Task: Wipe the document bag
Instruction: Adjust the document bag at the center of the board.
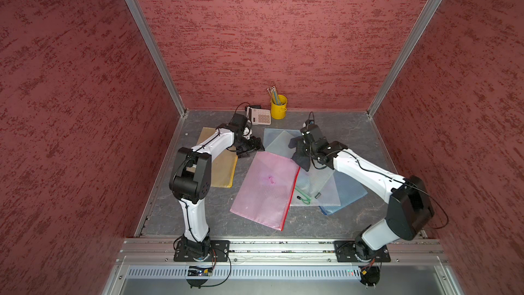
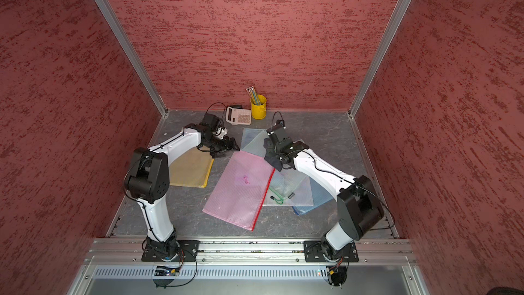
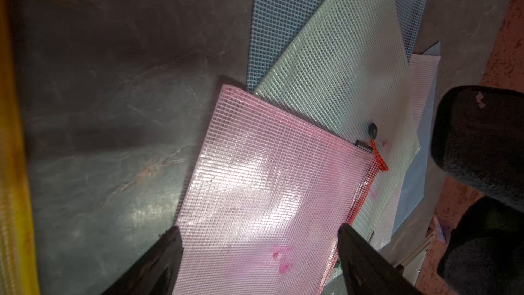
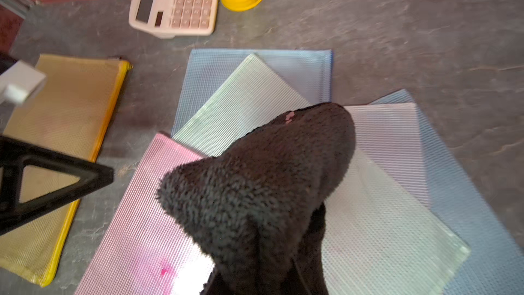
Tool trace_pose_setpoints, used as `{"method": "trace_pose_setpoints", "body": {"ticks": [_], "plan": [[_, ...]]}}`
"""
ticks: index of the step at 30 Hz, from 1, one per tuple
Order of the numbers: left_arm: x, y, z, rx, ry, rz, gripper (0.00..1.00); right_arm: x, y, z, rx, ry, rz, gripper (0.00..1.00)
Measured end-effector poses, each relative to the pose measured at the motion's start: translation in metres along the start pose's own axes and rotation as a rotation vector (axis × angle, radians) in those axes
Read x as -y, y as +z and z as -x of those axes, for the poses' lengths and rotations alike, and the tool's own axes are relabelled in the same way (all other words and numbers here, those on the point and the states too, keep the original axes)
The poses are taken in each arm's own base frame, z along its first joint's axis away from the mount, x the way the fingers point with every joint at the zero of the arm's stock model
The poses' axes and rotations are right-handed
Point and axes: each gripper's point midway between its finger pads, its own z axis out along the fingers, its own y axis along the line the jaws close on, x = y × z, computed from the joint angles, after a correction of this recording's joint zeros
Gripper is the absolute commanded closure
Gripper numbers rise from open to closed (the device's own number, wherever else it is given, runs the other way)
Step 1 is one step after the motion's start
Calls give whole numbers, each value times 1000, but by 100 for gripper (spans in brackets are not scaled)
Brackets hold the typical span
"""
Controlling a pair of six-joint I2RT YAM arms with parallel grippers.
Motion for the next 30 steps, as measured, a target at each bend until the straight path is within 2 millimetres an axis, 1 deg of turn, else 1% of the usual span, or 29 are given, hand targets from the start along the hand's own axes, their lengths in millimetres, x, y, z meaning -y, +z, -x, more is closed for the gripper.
{"method": "trace_pose_setpoints", "body": {"ticks": [3,4,7,11,16,19,23,30], "plan": [[-8,17,-3,-25,19,-15,11,-14,23,-29,-79,-20,6,100],[-11,21,-5,-36,20,-15,11,-16,30,-37,-101,-21,4,100],[-19,32,-11,-65,27,-20,9,-10,49,-60,-163,-11,-23,100],[-19,32,-7,-53,61,-36,7,-4,62,-80,-218,-7,-43,100],[-13,34,-9,-53,100,-66,7,-6,73,-93,-251,7,-32,100],[-3,38,-12,-56,120,-111,8,-7,76,-99,-265,15,-20,100],[10,41,-20,-61,107,-211,8,-9,79,-101,-270,25,-6,100],[21,39,-36,-89,36,-330,11,-11,80,-102,-269,29,8,100]]}}
